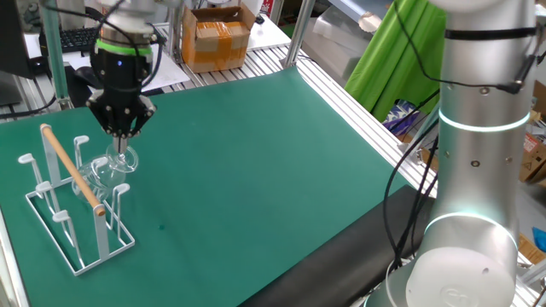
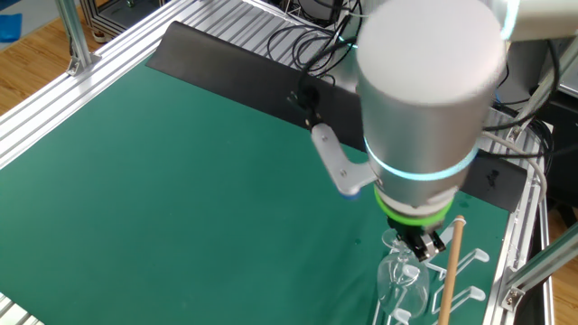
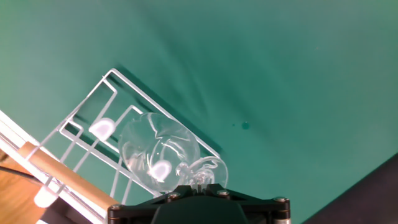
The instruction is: Put the cup on the cup rack
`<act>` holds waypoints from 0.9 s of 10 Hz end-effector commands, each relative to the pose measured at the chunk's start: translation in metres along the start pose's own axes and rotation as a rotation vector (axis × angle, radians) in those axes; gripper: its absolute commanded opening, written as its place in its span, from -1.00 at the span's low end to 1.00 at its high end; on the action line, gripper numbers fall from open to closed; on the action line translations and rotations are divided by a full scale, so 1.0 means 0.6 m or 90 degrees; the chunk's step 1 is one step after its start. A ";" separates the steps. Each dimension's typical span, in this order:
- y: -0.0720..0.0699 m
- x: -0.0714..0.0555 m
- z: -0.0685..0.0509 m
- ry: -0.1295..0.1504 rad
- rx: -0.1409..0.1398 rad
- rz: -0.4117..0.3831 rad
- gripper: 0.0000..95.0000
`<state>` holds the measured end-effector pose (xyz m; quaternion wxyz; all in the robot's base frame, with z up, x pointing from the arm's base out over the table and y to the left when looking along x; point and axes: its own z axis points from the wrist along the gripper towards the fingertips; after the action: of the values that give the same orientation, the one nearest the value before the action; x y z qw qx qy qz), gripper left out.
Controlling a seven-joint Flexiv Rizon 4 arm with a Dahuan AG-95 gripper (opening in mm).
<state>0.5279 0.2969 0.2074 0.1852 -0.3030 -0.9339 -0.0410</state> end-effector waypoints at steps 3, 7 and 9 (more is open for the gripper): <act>-0.006 -0.013 -0.019 -0.005 0.015 -0.023 -1.00; -0.017 -0.044 -0.026 -0.025 0.037 -0.054 -1.00; -0.022 -0.059 -0.032 -0.034 0.045 -0.070 -1.00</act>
<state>0.5533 0.2633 0.2124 0.1688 -0.2460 -0.9544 -0.0107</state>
